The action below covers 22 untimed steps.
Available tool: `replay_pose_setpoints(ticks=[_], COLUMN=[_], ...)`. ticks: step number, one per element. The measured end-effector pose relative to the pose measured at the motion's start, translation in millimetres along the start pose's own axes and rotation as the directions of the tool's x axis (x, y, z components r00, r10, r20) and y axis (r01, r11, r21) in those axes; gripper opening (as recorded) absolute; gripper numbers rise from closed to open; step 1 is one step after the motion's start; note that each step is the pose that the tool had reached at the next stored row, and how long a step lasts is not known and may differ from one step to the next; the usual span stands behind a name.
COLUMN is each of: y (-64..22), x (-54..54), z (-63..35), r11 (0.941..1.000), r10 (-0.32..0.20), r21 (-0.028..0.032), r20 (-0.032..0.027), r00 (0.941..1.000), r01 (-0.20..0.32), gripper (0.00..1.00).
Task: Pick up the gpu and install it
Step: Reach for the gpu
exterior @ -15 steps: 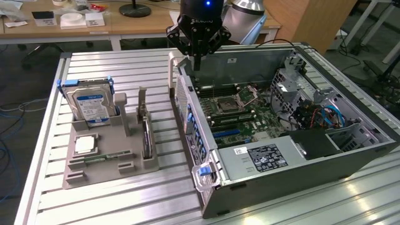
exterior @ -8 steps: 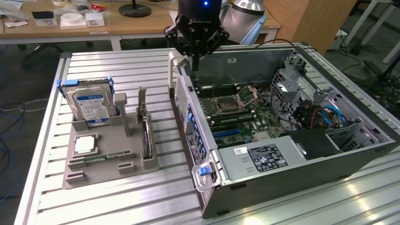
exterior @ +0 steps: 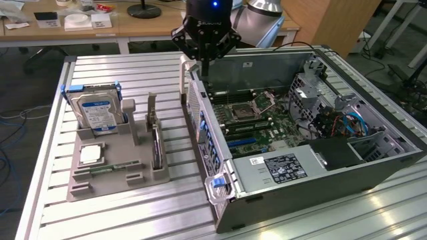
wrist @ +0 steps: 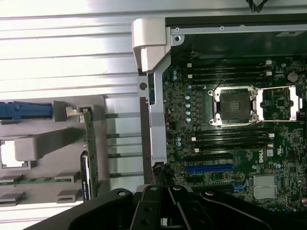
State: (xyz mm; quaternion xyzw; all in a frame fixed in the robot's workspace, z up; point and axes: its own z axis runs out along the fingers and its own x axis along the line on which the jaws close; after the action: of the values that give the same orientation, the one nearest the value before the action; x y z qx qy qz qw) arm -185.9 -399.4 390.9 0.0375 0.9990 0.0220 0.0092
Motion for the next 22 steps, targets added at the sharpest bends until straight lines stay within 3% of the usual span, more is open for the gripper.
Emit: replay_pose_setpoints(ticks=[22], y=[-1.8], x=[13.9], z=[0.7], r11=[1.0], r10=[0.0], r21=[0.0002], r20=[-0.0025], r00=[1.0], r01=[0.0], gripper=[0.11])
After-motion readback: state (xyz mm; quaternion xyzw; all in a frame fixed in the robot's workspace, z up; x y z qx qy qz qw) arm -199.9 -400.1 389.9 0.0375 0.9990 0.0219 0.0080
